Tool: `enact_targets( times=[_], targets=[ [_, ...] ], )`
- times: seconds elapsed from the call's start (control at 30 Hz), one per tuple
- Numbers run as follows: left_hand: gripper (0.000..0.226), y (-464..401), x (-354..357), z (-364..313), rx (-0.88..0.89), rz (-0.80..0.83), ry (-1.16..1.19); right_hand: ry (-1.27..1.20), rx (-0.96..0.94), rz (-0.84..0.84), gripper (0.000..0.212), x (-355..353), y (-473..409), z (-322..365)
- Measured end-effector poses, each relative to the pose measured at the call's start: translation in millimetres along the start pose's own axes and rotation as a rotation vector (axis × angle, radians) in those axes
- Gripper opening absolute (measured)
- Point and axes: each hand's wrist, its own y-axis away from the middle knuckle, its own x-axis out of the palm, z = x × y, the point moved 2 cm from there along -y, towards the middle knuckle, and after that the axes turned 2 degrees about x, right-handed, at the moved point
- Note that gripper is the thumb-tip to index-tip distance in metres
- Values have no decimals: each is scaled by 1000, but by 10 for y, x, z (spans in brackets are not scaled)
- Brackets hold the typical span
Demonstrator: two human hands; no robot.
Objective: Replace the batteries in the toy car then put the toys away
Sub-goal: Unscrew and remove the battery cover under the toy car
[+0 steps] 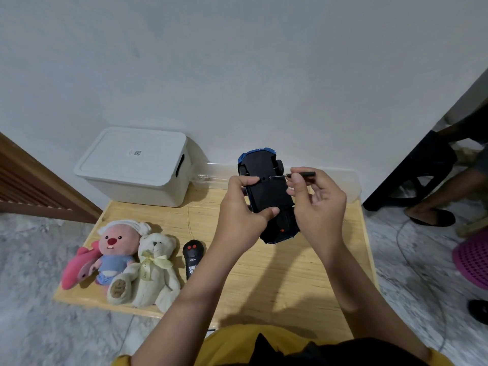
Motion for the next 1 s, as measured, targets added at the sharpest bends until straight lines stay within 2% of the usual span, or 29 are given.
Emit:
enact_targets(
  times=[0.13,0.37,0.63,0.7,0.8,1.0],
  targets=[
    [57,26,-26,18,0,-13,-2,46,-47,14,12,22,16,9],
    [58,54,-80,94,-10,-55,-27,344,-350,201,10,92,1,140],
    [56,130,-145,122,-38,-29,-24,282,-200,320,8,126,-117,139],
    [56,164,-145,115,-49,-17,2,259,-185,313,14,135,-119,169],
    [57,201,-147,85,-60,-1,41,206,-201,257,33,122,-103,246],
    [56,258,-155,50,-78,20,119,102,-219,108,24,84,-54,344]
  ],
)
